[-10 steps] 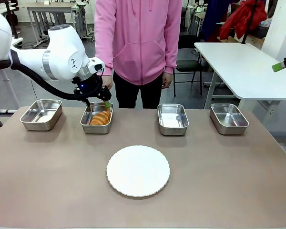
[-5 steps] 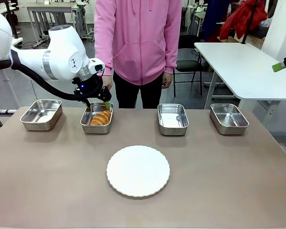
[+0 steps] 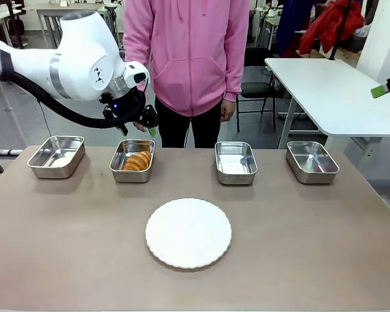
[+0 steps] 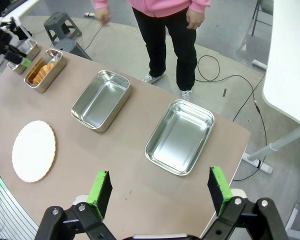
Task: Place the bread in the container.
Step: Place the Butter Roll into the Airtight Container indicated by the human.
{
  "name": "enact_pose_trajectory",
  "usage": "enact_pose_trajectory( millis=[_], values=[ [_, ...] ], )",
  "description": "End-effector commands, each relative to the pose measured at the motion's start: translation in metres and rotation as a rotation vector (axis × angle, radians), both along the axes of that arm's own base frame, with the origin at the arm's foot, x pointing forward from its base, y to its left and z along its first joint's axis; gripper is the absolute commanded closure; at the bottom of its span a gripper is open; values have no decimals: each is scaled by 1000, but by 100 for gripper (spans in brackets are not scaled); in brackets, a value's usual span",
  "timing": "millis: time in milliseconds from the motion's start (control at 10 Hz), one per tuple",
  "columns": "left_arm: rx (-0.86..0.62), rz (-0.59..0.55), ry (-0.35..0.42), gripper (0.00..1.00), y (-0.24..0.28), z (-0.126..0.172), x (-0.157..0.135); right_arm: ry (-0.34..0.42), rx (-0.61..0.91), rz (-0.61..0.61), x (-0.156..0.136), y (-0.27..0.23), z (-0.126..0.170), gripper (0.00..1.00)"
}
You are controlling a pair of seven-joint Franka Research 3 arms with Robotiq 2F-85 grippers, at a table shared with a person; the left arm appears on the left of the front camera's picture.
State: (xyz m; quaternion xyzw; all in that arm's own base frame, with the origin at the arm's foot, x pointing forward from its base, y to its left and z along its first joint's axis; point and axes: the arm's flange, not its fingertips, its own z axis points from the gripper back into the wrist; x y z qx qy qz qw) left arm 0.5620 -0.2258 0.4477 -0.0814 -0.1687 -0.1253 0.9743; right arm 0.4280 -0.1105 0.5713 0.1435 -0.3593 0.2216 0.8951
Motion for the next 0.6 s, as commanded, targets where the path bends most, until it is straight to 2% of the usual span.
enact_pose_trajectory(
  millis=[0,200,500],
  values=[
    [64,30,-47,0,-5,13,-59,-8,18,7,0,-1,0,0],
    [100,28,-47,0,-18,24,-114,-8,18,7,0,-1,0,0],
    [106,53,-33,0,-19,12,-189,-8,18,7,0,-1,0,0]
  ],
)
